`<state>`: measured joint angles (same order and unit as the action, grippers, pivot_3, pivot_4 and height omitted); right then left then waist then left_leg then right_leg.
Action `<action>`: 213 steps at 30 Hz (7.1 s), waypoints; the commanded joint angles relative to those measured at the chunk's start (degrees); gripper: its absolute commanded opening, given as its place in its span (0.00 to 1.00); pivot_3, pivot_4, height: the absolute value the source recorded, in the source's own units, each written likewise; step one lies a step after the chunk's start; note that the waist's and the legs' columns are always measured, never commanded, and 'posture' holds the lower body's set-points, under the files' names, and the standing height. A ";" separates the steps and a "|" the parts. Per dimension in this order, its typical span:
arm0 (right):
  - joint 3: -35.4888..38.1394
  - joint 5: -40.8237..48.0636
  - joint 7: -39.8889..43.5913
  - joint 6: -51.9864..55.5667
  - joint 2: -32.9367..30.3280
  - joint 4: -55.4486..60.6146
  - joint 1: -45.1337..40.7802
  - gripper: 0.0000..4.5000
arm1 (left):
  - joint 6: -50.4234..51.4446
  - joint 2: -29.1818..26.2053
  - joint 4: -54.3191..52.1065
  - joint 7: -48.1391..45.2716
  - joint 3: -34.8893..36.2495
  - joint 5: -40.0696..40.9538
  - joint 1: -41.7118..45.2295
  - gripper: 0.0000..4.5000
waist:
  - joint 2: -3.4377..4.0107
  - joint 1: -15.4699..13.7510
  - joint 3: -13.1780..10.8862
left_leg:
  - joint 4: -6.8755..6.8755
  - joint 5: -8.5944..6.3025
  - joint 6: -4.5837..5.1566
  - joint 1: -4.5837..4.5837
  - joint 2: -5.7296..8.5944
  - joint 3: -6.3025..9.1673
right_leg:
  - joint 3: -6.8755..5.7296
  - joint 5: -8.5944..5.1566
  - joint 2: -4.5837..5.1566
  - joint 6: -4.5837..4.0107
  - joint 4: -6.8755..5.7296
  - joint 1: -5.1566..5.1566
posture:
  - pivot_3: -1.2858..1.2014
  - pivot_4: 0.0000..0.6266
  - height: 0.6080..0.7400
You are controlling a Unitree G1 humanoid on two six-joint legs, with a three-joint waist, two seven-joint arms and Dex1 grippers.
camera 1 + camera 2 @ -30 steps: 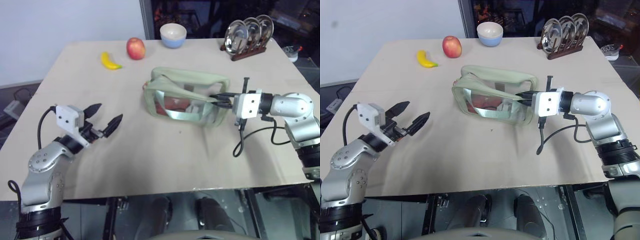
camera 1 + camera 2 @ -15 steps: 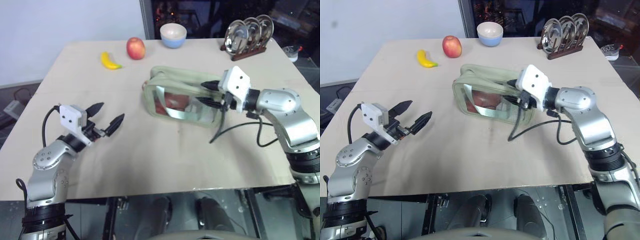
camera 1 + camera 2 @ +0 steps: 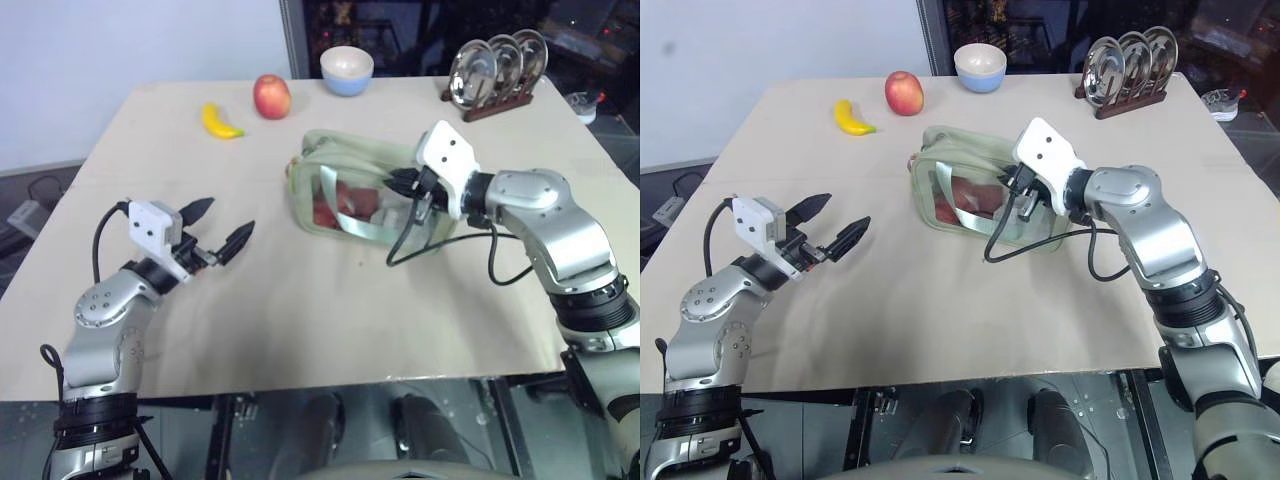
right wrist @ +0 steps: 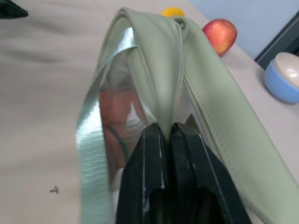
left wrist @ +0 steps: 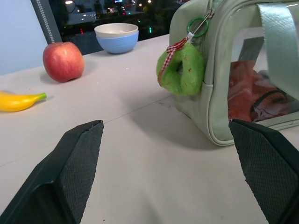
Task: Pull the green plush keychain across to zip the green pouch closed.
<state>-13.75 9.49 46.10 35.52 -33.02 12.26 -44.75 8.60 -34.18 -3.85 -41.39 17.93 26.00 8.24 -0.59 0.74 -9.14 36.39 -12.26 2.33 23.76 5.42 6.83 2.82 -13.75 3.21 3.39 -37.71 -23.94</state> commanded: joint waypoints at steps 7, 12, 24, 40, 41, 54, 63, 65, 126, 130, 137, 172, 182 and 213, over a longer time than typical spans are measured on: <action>0.50 -2.14 11.28 -25.12 -5.56 3.34 0.69 0.00 | 0.04 -0.25 -0.18 -1.59 0.10 0.99 0.62 1.00 | 0.00 0.07 -0.01 | 0.00 0.00 0.00 0.03 -0.01 0.00 | -0.01 0.00 -0.01 0.01 0.03 0.00 | 0.52 0.24 1.00; -0.02 -3.80 11.47 -29.50 -5.26 2.36 2.25 0.00 | 1.33 -0.78 0.94 -3.90 -1.53 0.59 1.91 1.00 | 0.00 0.01 -0.01 | 0.00 0.00 0.00 0.02 -0.03 0.01 | -0.01 0.00 -0.03 0.01 0.00 0.00 | 0.52 0.24 1.00; 0.33 -4.22 11.63 -29.80 -5.31 5.27 6.52 0.00 | -0.06 2.44 8.60 -0.77 -9.33 -7.64 8.87 1.00 | -0.01 -0.24 0.00 | 0.04 0.01 -0.01 -0.03 -0.01 0.03 | -0.03 0.00 -0.02 0.01 -0.03 0.05 | 0.52 0.24 1.00; -0.16 -5.02 10.25 -28.94 -2.97 4.15 6.77 0.00 | -18.93 -1.16 9.45 -1.23 -5.77 -13.13 15.58 0.02 | -0.03 0.01 0.00 | 0.07 0.14 -0.23 0.00 -0.03 0.03 | -0.02 0.00 -0.04 0.01 -0.07 0.02 | 0.52 0.24 1.00; -0.37 -5.25 10.19 -29.19 -2.68 3.69 6.61 0.00 | -20.75 -1.81 9.64 -1.04 -6.22 -14.34 16.83 0.02 | -0.03 -0.03 0.01 | 0.07 0.15 -0.24 0.00 -0.02 0.03 | -0.02 0.00 -0.04 0.01 -0.07 0.02 | 0.52 0.24 1.00; -1.51 -6.96 9.98 -30.60 0.61 1.98 5.11 0.00 | -42.22 -4.34 18.34 -9.50 -20.23 -23.81 34.12 0.23 | -0.02 0.45 0.01 | 0.09 0.16 -0.24 -0.03 0.00 -0.09 | 0.08 0.01 -0.06 0.02 -0.15 0.00 | 0.52 0.24 1.00; -1.60 -7.79 9.71 -30.27 1.34 2.68 5.73 0.00 | -19.33 -11.42 17.83 -24.05 -13.32 -1.76 32.98 0.51 | -0.02 1.79 0.00 | 0.10 0.14 -0.20 0.00 -0.02 -0.06 | 0.07 0.00 -0.11 0.02 -0.21 -0.06 | 0.52 0.24 1.00; -1.66 -7.70 9.76 -30.25 1.42 2.83 5.95 0.00 | -11.34 -13.59 15.19 -25.95 -11.31 3.07 30.07 0.51 | -0.01 1.87 0.00 | 0.10 0.11 -0.13 -0.02 -0.03 -0.07 | 0.09 0.00 -0.14 0.03 -0.24 -0.09 | 0.52 0.24 1.00; -13.48 -21.27 2.00 -37.58 4.39 -9.06 -11.48 0.54 | 6.11 -1.77 -13.10 -8.93 -2.87 6.31 -4.28 0.00 | -0.01 1.15 -0.01 | 0.02 0.18 -0.29 -0.01 -0.03 -0.04 | 0.04 0.02 -0.06 -0.03 -0.17 -0.15 | 0.52 0.24 1.00; -12.76 -21.18 3.67 -38.23 5.95 -9.86 -11.35 0.54 | 5.78 -1.64 -13.46 -8.86 -2.75 6.23 -4.95 0.00 | -0.01 1.20 -0.01 | 0.02 0.18 -0.30 -0.01 -0.04 -0.03 | 0.04 0.02 -0.07 -0.03 -0.17 -0.16 | 0.52 0.24 1.00; -8.13 -16.50 5.36 -19.73 11.45 -10.61 -12.04 0.54 | 4.76 -1.79 -13.45 -9.02 -2.96 6.12 -5.59 0.00 | -0.01 1.26 -0.01 | 0.02 0.18 -0.29 -0.03 -0.05 -0.02 | 0.05 0.02 -0.08 -0.03 -0.19 -0.15 | 0.52 0.24 1.00; -10.25 -24.89 -0.49 -36.34 11.01 -13.45 -11.05 0.02 | 3.03 -1.31 -12.99 -8.24 -3.75 4.63 -5.99 0.00 | 0.02 1.42 -0.02 | -0.01 0.19 -0.31 -0.01 -0.04 -0.06 | 0.08 0.02 -0.09 -0.03 -0.20 -0.21 | 0.52 0.24 1.00; -2.33 -24.58 -7.20 -34.19 10.30 -11.22 -13.74 0.02 | 2.32 -0.95 -12.38 -5.09 -4.87 1.39 -7.69 0.00 | 0.02 1.33 -0.02 | -0.01 0.19 -0.31 -0.01 -0.04 -0.06 | 0.08 0.02 -0.09 -0.04 -0.20 -0.21 | 0.52 0.24 1.00; 9.53 -27.36 -19.74 -20.32 -1.93 -12.74 12.19 0.02 | 4.95 6.27 -10.16 13.55 -3.98 -4.65 -5.61 0.00 | 0.10 1.26 0.07 | 0.00 0.08 -0.12 -0.13 -0.08 -0.18 | 0.19 0.03 -0.11 -0.03 -0.24 -0.02 | 0.52 0.24 1.00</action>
<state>-6.79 -17.53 28.50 13.74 -34.51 -0.27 -33.30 11.99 -27.94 -15.24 -30.82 11.34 21.65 3.51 -0.49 2.00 -9.06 36.39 -12.18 2.22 23.60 5.33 6.62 3.03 -13.72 3.09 3.36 -37.97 -23.95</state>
